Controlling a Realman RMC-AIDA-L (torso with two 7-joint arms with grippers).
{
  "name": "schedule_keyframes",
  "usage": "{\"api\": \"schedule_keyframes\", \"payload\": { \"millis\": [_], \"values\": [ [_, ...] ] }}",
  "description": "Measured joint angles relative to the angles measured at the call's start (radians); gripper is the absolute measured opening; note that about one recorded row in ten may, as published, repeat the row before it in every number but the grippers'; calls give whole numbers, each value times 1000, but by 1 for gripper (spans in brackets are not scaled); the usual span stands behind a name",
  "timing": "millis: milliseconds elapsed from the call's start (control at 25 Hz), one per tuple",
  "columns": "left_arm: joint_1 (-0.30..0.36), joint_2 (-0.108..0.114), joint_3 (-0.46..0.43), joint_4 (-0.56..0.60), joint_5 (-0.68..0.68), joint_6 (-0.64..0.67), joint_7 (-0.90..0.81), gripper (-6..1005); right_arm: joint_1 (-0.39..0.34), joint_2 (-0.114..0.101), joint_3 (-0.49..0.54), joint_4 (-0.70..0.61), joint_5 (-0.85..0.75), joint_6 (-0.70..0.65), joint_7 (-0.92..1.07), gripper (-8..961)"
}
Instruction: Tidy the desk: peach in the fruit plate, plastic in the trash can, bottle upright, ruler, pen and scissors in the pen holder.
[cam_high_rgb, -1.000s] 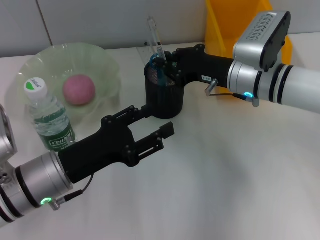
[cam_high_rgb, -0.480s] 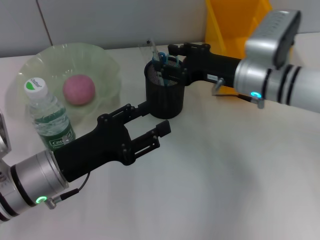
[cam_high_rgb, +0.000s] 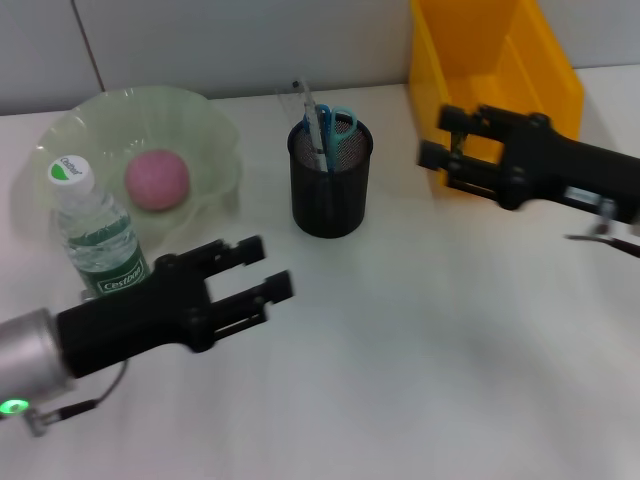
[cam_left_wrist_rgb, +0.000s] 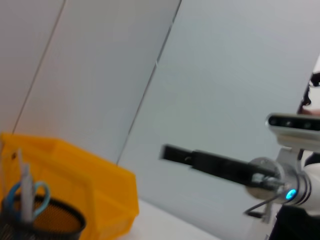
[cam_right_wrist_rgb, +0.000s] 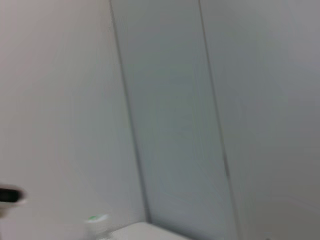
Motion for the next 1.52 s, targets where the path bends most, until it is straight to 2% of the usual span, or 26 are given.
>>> {"api": "schedule_keyframes", "payload": {
  "millis": [40,80,120,200,240,280,320,440,480,520,560,680,720,800,840,1040,1520],
  "values": [
    [0,5,-15,0,21,10,-18,670,-2,-10,36,1,-41,-42,32,673],
    [0,37,-132,0,175,69,-136,670,0,-17,70,1,-81,-74,59,679],
    [-1,47,-179,4,234,92,-174,670,4,-24,108,1,-127,-106,91,685],
    [-1,47,-179,4,234,92,-174,670,21,-41,171,-1,-212,-154,150,696],
    [-1,55,-226,9,286,113,-209,670,41,-53,201,-1,-272,-186,202,702],
    [-3,64,-324,33,403,171,-270,670,41,-53,201,-1,-272,-186,202,708],
    [-7,65,-388,54,460,192,-292,670,57,-59,206,-1,-310,-202,241,714],
    [-7,65,-388,54,460,192,-292,670,121,-76,203,1,-450,-216,352,731],
    [-16,65,-450,81,539,220,-317,670,121,-76,203,1,-450,-216,352,751],
    [-16,65,-450,81,539,220,-317,671,141,-78,204,6,-491,-215,365,771],
    [-54,67,-557,105,647,290,-332,671,141,-78,204,6,-491,-215,365,790],
    [-54,67,-557,105,647,290,-332,671,149,-71,208,8,-496,-207,366,830],
    [-77,69,-603,106,694,320,-333,671,151,-70,208,8,-495,-205,366,830],
    [-77,69,-603,106,694,320,-333,686,156,-67,205,16,-495,-202,366,830],
    [-106,66,-662,113,776,343,-324,694,160,-66,202,30,-496,-200,363,829],
    [-127,53,-668,127,823,342,-312,731,162,-64,201,44,-500,-198,351,829],
    [-138,44,-683,140,829,355,-310,804,164,-56,196,46,-507,-195,327,828]
  ]
}}
